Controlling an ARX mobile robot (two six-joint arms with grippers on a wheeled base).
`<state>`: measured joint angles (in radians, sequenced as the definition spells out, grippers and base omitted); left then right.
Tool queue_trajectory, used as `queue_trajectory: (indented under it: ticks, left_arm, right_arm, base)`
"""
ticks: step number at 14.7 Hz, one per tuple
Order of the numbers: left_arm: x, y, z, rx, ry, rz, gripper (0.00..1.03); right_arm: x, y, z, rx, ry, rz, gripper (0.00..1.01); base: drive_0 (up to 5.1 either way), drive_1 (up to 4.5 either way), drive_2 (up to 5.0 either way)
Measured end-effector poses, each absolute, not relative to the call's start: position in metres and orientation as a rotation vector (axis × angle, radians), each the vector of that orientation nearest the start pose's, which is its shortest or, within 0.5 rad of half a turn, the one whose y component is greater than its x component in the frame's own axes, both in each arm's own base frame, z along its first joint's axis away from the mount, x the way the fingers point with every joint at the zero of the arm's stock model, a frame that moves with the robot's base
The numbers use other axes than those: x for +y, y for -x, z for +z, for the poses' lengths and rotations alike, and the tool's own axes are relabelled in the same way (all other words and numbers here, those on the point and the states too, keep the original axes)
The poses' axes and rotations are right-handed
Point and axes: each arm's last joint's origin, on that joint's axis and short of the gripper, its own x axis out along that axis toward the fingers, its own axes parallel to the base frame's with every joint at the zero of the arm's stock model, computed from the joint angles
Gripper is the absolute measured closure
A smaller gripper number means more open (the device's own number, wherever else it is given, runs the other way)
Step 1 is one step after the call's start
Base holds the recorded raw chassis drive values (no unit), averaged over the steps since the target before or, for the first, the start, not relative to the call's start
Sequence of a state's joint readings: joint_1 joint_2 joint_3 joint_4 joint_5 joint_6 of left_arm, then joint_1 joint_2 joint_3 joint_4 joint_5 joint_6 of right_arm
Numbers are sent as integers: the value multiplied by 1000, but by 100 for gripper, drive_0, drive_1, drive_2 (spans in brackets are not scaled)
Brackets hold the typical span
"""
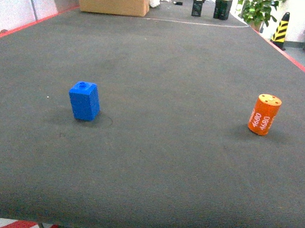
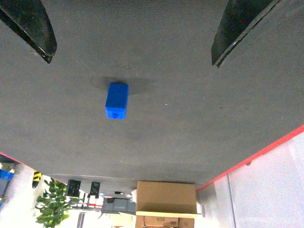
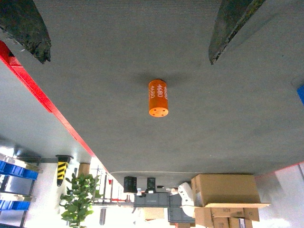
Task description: Sort blue parts and orange caps into right shelf containers
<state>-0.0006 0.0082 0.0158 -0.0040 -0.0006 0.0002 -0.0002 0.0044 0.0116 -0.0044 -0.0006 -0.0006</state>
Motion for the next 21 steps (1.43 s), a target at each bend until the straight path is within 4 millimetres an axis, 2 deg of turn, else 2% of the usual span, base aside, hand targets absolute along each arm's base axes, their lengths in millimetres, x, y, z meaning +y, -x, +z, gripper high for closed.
queue_trajectory:
  ticks: [21]
  left_arm:
    - [0, -97, 168, -3, 0, 0, 5]
  right_arm:
    - [0, -97, 167, -3, 1, 0, 3]
  base:
    - [0, 0, 0]
